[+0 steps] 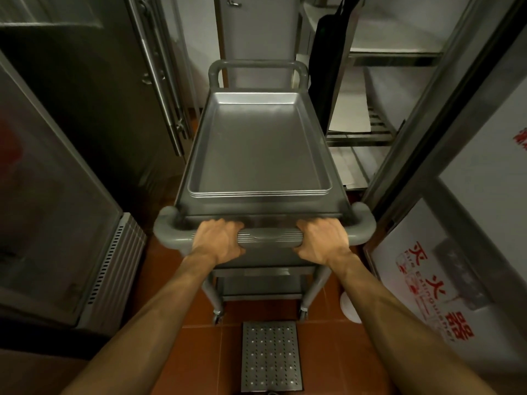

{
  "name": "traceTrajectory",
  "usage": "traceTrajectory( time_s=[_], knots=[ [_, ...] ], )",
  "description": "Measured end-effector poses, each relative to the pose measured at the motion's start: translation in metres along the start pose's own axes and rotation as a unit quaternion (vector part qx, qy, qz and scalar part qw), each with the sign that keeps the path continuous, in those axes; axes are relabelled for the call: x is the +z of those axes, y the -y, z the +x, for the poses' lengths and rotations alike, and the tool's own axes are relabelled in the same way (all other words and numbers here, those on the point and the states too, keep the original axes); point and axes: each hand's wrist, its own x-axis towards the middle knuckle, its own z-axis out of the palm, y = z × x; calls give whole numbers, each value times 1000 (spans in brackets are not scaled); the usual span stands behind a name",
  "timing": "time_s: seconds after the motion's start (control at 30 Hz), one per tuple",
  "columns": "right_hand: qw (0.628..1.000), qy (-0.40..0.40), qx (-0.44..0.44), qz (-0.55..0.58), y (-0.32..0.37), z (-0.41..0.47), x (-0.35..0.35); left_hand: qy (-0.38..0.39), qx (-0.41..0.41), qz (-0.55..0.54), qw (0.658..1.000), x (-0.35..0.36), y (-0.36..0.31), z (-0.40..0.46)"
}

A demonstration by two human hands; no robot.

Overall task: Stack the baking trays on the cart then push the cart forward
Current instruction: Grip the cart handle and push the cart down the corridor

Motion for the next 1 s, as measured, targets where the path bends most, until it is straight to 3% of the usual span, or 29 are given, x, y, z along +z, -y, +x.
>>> traceTrajectory(
  time_s=[0.63,1.0],
  knots=[
    [999,29,23,12,7,-1,-4,17,8,-37,999,-7,5,-6],
    [1000,10,-16,-25,-2,10,5,1,3,-41,999,-9,7,-1]
  ],
)
